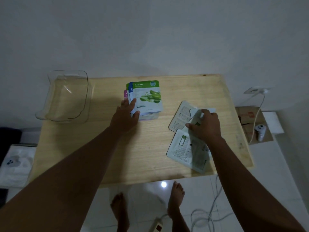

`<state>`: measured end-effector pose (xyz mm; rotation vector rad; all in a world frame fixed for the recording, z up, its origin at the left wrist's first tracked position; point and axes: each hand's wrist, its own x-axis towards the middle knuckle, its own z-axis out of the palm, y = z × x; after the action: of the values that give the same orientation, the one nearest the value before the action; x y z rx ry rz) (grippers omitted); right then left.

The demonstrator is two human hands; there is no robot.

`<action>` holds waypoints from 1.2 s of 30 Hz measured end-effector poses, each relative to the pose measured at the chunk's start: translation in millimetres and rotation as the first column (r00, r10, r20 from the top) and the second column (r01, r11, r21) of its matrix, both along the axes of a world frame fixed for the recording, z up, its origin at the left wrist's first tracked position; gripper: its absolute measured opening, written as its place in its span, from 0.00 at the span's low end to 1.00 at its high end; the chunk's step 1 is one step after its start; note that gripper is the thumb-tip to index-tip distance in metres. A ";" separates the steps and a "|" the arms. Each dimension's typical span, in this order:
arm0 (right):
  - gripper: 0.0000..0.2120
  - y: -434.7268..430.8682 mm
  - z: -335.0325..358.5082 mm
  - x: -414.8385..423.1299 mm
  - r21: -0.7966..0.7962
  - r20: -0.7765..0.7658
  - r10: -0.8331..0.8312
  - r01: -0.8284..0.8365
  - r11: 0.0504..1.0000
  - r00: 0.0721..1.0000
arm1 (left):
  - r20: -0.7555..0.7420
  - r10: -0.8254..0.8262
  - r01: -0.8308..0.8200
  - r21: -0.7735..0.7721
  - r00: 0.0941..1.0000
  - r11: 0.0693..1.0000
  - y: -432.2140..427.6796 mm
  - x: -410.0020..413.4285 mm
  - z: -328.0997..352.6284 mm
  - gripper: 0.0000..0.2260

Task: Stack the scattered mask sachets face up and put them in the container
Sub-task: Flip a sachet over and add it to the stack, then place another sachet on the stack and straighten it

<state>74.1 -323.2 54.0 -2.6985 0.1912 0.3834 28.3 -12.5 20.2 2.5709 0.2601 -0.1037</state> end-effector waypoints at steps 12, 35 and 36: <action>0.13 3.2 39.8 25.4 0.235 -0.009 0.153 -0.147 0.961 0.988 | -0.004 -0.005 0.005 -0.001 1.000 1.000 0.3 -0.5 -0.8 0.27; 0.21 189.7 24.3 58.1 0.212 0.228 0.343 -0.390 0.896 0.911 | 0.027 -0.031 0.031 -0.001 0.999 1.000 4.9 -1.6 -9.6 0.27; 0.22 183.8 18.0 54.4 0.108 0.179 0.388 -0.410 0.906 0.904 | 0.037 -0.031 0.032 -0.011 0.999 0.999 4.7 -2.2 -8.0 0.27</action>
<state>128.5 -139.4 72.0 -2.5976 -0.4290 0.2889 26.2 -7.8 12.2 2.5629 0.2045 -0.0689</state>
